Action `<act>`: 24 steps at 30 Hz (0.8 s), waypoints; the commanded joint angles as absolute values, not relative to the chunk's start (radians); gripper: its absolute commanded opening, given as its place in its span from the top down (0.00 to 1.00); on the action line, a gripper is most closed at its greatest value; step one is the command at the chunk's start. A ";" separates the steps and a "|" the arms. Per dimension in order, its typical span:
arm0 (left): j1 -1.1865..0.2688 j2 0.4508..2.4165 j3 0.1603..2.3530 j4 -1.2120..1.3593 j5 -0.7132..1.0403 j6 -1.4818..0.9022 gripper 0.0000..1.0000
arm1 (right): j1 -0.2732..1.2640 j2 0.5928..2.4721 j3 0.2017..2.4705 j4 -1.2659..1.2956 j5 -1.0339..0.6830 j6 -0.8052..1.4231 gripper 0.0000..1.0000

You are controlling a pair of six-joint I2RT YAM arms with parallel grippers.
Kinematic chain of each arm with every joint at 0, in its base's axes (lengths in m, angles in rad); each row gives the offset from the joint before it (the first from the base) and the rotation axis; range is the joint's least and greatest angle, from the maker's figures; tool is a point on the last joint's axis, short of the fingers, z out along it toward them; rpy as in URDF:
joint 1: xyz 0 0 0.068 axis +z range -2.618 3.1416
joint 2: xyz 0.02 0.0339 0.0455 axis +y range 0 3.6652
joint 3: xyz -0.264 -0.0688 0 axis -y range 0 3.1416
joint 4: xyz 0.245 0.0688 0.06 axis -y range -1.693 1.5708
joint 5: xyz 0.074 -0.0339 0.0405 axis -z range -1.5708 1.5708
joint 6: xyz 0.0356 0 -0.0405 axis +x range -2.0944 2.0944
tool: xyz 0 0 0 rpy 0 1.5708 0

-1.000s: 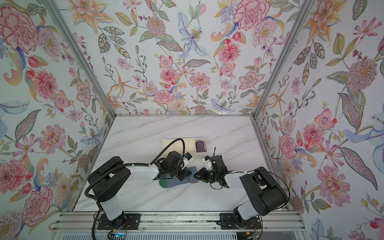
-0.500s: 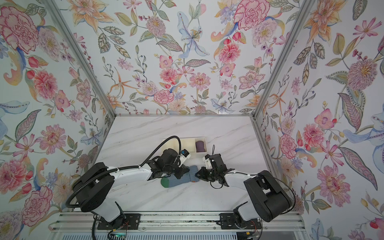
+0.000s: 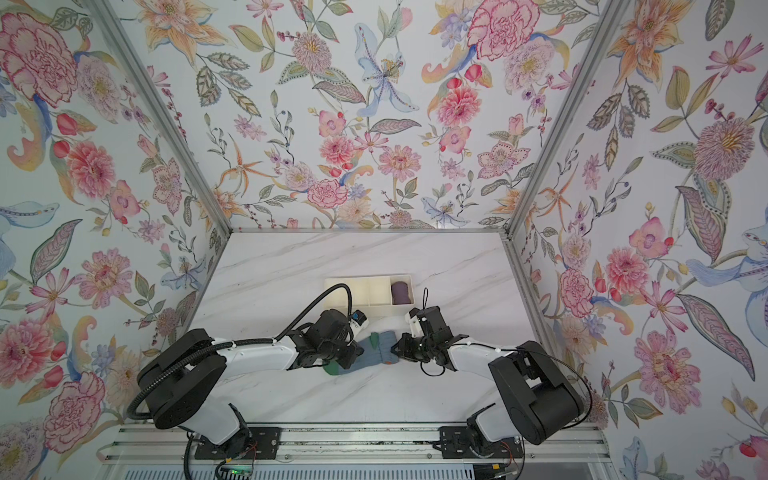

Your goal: Roll the socks

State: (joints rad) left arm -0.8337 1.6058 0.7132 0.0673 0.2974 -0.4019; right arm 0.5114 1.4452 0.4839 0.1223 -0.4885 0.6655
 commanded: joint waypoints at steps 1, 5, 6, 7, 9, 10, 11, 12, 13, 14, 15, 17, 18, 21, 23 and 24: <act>-0.821 1.638 0.707 0.068 0.247 -0.410 1.00 | 0.520 1.434 0.507 0.065 -0.455 0.637 0.90; -0.821 1.663 0.701 0.057 0.252 -0.414 1.00 | 0.520 1.420 0.526 -0.006 -0.408 0.610 0.90; -0.821 1.667 0.697 0.056 0.253 -0.416 1.00 | 0.520 1.415 0.535 -0.025 -0.394 0.604 0.90; -0.821 1.671 0.693 0.054 0.253 -0.416 1.00 | 0.520 1.412 0.542 -0.045 -0.380 0.595 0.90; -0.820 1.674 0.680 0.055 0.258 -0.421 1.00 | 0.522 1.404 0.559 -0.087 -0.346 0.578 0.90; -0.820 1.674 0.674 0.059 0.261 -0.425 1.00 | 0.522 1.401 0.568 -0.108 -0.328 0.571 0.90; -0.819 1.673 0.668 0.061 0.263 -0.428 1.00 | 0.523 1.398 0.576 -0.132 -0.310 0.563 0.90; -0.819 1.672 0.661 0.062 0.265 -0.432 1.00 | 0.523 1.395 0.583 -0.149 -0.293 0.556 0.90; -0.819 1.672 0.654 0.065 0.267 -0.435 1.00 | 0.525 1.393 0.590 -0.168 -0.276 0.550 0.90; -0.818 1.672 0.647 0.069 0.270 -0.438 1.00 | 0.526 1.390 0.596 -0.183 -0.258 0.544 0.90; -0.816 1.672 0.643 0.072 0.272 -0.440 1.00 | 0.527 1.389 0.601 -0.195 -0.244 0.540 0.90; -0.818 1.673 0.634 0.077 0.276 -0.444 1.00 | 0.530 1.387 0.613 -0.231 -0.202 0.527 0.90; -0.816 1.674 0.630 0.081 0.278 -0.445 1.00 | 0.532 1.387 0.618 -0.246 -0.185 0.523 0.90; -0.816 1.674 0.616 0.092 0.281 -0.452 1.00 | 0.540 1.383 0.634 -0.295 -0.121 0.507 0.90; -0.816 1.677 0.609 0.100 0.286 -0.454 1.00 | 0.548 1.379 0.645 -0.325 -0.081 0.501 0.90; -0.816 1.678 0.606 0.105 0.288 -0.457 1.00 | 0.553 1.376 0.650 -0.338 -0.061 0.498 0.90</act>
State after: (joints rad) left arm -0.8303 1.6463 0.6537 0.2073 0.3023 -0.4381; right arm 0.5514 1.3968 0.6285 -0.2260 -0.2066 0.5316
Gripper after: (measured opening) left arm 0.047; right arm 0.098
